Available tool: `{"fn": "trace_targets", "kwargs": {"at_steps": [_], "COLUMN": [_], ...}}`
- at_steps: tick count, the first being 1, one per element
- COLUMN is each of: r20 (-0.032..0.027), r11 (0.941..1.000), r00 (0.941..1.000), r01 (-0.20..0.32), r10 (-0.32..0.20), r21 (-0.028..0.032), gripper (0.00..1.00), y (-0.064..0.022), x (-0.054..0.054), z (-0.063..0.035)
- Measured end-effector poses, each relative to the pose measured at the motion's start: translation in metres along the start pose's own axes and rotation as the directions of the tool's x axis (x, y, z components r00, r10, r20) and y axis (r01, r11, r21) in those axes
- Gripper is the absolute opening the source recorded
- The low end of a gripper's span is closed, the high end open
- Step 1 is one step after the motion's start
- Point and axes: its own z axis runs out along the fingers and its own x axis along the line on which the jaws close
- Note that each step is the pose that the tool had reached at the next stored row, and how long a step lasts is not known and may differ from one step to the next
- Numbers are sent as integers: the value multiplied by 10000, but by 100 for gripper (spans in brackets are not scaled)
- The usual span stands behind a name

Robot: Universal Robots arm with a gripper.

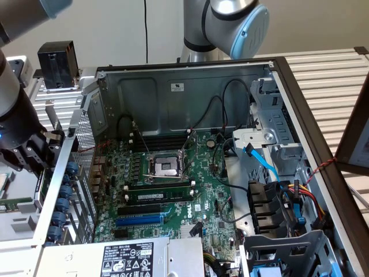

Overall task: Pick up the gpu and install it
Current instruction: 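Pick up the gpu and move the gpu toward the slot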

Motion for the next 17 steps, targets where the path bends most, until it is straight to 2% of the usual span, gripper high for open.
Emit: {"fn": "trace_targets", "kwargs": {"at_steps": [8, 13, 17], "r20": [-8, -114, -125], "r11": [10000, 10000, 10000], "r00": [10000, 9999, 9999], "r01": [0, -22, -21], "r10": [0, 22, 22], "r21": [-1, 6, 23], "gripper": [35, 35, 35], "y": [19, 26, 27], "x": [-13, -11, -13], "z": [5, 6, 6]}}
